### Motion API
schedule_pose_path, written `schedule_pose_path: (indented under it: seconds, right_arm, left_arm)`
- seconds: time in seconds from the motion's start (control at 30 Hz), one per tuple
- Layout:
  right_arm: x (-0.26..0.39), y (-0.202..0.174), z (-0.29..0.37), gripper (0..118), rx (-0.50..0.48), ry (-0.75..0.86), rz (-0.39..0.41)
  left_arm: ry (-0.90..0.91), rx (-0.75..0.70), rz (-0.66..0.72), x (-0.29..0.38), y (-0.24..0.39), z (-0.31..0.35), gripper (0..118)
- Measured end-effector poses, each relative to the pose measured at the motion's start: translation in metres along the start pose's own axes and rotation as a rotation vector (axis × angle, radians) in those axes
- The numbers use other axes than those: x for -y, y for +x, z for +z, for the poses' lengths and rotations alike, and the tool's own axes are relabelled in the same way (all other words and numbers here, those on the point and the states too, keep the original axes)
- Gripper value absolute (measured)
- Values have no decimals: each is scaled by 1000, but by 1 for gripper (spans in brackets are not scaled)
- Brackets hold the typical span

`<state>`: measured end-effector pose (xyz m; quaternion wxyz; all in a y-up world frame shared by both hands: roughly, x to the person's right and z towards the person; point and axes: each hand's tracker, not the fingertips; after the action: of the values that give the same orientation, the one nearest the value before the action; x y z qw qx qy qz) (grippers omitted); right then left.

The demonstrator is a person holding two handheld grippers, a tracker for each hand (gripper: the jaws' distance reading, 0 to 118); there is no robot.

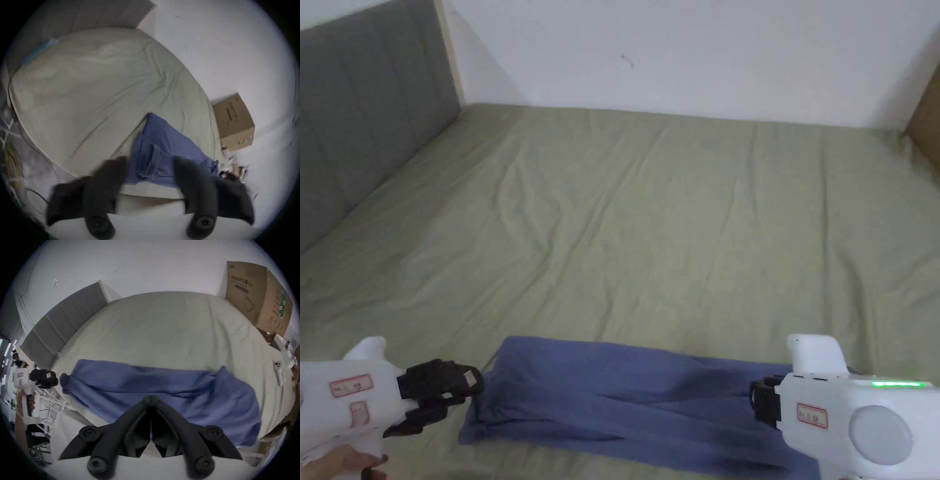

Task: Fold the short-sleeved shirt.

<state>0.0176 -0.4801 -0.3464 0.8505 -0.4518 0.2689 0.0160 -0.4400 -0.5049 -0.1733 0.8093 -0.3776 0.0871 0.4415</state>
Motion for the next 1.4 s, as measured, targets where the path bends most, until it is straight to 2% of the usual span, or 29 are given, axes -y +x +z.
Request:
schedule_pose_path:
  seconds: [0.03,0.07,0.17,0.3,0.47,0.5,0.53,0.57,0.6,0.83,0.93,1.0,1.13,1.23,1.27,1.33,1.4]
  right_arm:
    - [-1,-5,-4,0,-44,-9,-7]
    - [-1,-9,-9,0,-53,-18,-14]
    - [-2,-19,-17,0,-27,-29,3]
    - [-3,-23,-23,0,-38,-48,-2]
    - [-1,-19,-31,0,-44,-78,-27]
    - [0,-17,-33,0,-52,-89,-47]
    - [1,-15,-36,0,-55,-95,-64]
    - [2,-14,-38,0,-51,-101,-75]
    - [3,-14,-39,0,-44,-103,-83]
    - [-1,-3,-30,0,-52,-85,-152]
    - [-4,1,-23,0,-51,-70,-155]
    - [-6,3,-18,0,-56,-63,-148]
    - [-4,10,-12,0,-42,-56,-138]
    - [0,19,-11,0,-32,-57,-154]
    - [1,22,-10,0,-34,-60,-163]
    - [5,28,-8,0,-35,-59,-181]
    - [7,34,-5,0,-29,-59,-191]
  left_arm:
    - [-7,19,18,0,-5,-3,110]
    - [-11,34,35,2,-8,-7,113]
    - [-54,86,75,4,-13,-27,112]
    - [-136,149,155,9,-18,-63,114]
    - [-112,232,232,0,-24,-80,112]
    - [-106,239,240,-2,-25,-81,93]
    - [-98,211,230,-5,-30,-81,44]
    - [-110,173,234,-5,-30,-89,8]
    - [-119,159,273,-3,-30,-90,7]
    - [-98,165,164,-14,-32,-68,7]
    - [-77,113,96,-24,-35,-52,7]
    - [-67,103,105,-32,-44,-42,7]
    - [-12,-6,105,-46,-63,-23,7]
    - [-15,4,101,-41,-54,-15,7]
    - [-14,-1,83,-40,-46,-15,7]
    - [2,-77,-32,-37,-19,-13,7]
    - [5,-90,-155,-37,16,-11,7]
